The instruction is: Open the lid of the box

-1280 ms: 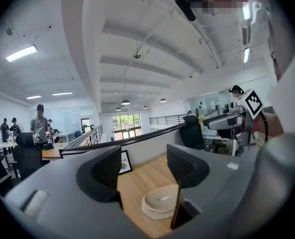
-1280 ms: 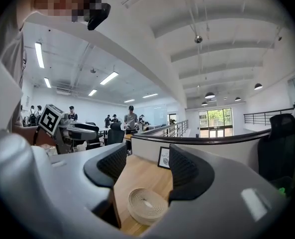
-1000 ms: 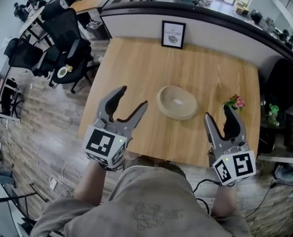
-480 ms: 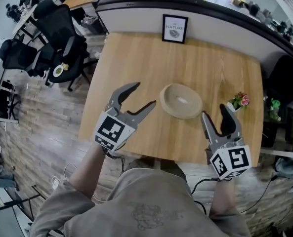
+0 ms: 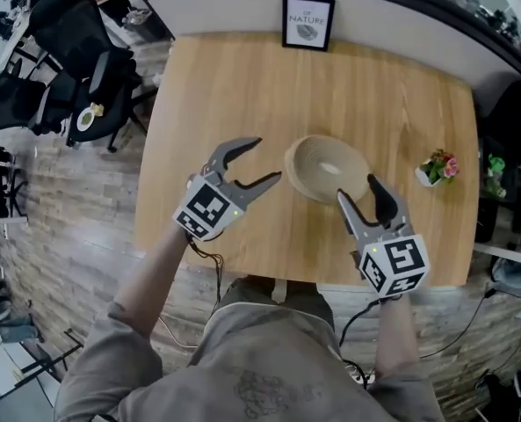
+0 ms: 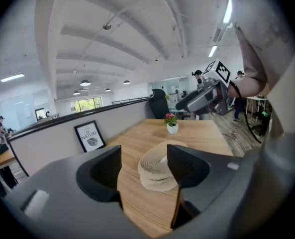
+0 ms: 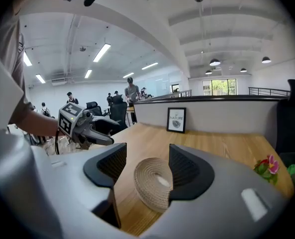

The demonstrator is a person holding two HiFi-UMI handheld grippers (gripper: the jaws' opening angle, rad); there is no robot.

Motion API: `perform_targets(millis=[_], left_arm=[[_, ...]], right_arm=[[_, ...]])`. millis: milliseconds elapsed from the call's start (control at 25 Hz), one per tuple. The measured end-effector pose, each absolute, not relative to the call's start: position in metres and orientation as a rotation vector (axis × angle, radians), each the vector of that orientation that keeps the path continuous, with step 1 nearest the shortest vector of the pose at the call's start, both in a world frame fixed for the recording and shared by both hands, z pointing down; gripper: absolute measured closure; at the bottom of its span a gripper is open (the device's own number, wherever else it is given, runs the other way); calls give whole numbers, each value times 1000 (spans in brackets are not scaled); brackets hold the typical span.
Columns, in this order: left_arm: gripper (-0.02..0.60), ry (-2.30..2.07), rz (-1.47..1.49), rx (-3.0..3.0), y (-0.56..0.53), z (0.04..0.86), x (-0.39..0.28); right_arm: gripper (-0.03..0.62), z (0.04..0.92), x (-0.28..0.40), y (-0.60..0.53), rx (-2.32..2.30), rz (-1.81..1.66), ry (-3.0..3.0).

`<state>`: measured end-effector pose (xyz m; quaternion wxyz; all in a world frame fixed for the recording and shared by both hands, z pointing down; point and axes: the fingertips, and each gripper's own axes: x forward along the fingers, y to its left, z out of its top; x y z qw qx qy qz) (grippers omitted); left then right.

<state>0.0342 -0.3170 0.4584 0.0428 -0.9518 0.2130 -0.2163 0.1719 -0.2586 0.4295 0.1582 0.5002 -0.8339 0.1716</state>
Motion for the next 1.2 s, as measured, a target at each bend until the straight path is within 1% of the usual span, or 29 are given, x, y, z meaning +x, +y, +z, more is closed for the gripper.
perform_targets(millis=[360, 640, 680, 840, 1120, 1200], left_arm=[[291, 469, -864, -2996, -334, 570, 48], [283, 354, -1013, -3006, -337, 636, 56], [253, 323, -1033, -2994, -336, 642, 59], [241, 211, -1065, -2963, -333, 657, 67], [244, 131, -1003, -2985, -338, 663, 78], [275, 100, -1001, -2996, -338, 665, 77]], right_arm=[[341, 524, 150, -281, 1267, 604, -2277], [341, 562, 122, -279, 1027, 459, -2206], [341, 566, 120, -279, 1005, 448, -2201], [341, 580, 112, -280, 944, 426, -2183], [341, 608, 104, -280, 855, 283, -2057], [341, 617, 100, -283, 820, 233, -2012]])
